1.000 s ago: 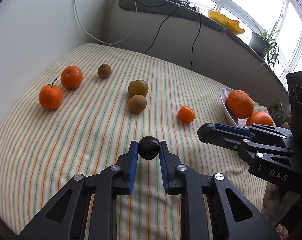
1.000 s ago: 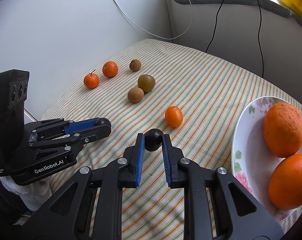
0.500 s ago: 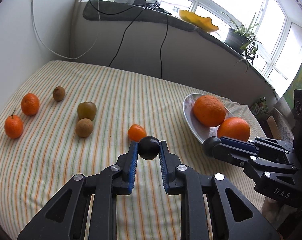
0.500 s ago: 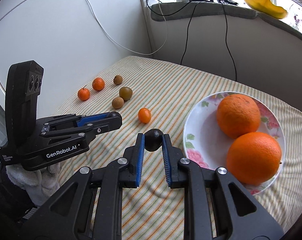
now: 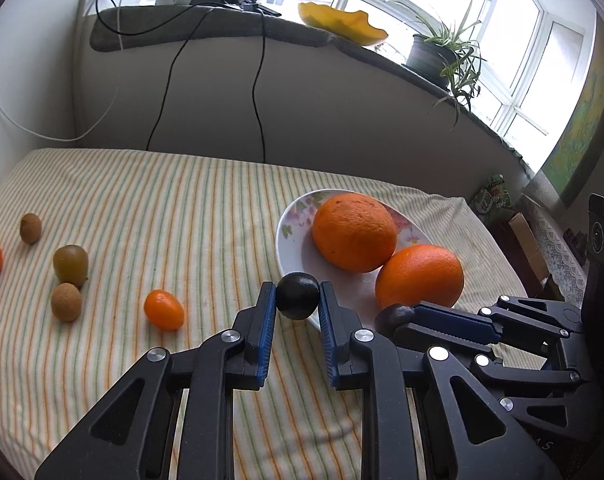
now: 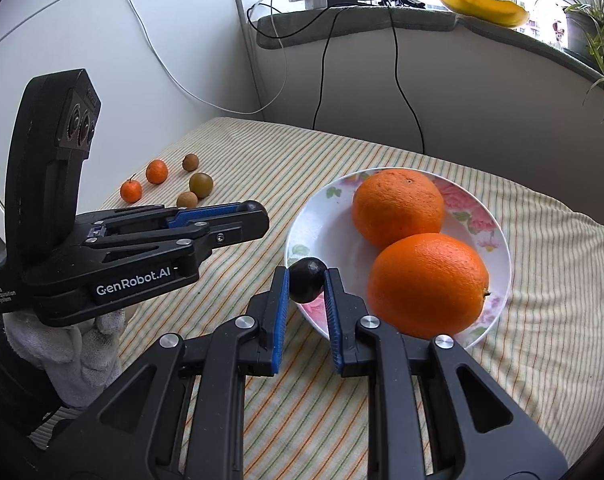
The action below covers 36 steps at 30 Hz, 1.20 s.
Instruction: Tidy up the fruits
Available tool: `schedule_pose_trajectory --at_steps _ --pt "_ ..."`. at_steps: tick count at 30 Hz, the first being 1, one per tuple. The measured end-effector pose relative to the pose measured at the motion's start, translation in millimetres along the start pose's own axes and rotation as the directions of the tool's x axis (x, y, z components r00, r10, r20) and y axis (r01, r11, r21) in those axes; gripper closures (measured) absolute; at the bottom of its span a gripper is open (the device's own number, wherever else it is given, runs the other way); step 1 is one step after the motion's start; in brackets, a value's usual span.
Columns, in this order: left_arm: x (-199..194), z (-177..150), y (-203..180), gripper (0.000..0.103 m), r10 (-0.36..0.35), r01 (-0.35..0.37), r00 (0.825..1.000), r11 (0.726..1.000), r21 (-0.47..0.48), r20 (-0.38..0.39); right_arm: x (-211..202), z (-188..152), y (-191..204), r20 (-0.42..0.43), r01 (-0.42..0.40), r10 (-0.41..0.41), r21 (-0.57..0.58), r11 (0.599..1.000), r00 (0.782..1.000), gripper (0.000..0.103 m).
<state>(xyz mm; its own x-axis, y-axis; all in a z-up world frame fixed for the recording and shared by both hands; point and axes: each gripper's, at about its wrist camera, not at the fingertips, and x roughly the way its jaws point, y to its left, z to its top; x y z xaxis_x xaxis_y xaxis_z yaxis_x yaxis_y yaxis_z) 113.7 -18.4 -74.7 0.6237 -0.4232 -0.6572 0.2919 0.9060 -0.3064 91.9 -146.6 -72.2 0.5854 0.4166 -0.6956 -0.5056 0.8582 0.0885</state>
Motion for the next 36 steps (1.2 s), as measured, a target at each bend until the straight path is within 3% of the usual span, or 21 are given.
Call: schedule_pose_trajectory --at_steps 21,23,25,29,36 --pt "13.6 1.7 -13.2 0.083 -0.013 0.014 0.999 1.000 0.021 -0.037 1.3 -6.4 0.1 -0.002 0.041 -0.041 -0.024 0.999 0.999 0.084" --pt "14.9 2.6 -13.7 0.078 -0.011 0.012 0.999 1.000 0.020 -0.043 1.1 -6.6 0.5 -0.003 0.039 -0.040 -0.025 0.999 0.999 0.084" --pt "14.1 3.0 -13.5 0.074 -0.011 0.012 0.999 1.000 0.017 -0.038 1.3 -6.9 1.0 -0.004 0.046 -0.046 -0.028 0.999 0.999 0.082" --pt "12.5 4.5 -15.1 0.074 -0.009 0.010 0.999 1.000 0.022 -0.031 -0.7 -7.5 0.1 0.003 0.053 -0.053 -0.030 0.998 0.999 0.067" --pt "11.4 5.2 -16.2 0.074 -0.010 0.011 0.999 1.000 0.021 -0.032 -4.2 -8.0 -2.4 0.007 0.051 -0.051 -0.021 0.998 0.999 0.067"
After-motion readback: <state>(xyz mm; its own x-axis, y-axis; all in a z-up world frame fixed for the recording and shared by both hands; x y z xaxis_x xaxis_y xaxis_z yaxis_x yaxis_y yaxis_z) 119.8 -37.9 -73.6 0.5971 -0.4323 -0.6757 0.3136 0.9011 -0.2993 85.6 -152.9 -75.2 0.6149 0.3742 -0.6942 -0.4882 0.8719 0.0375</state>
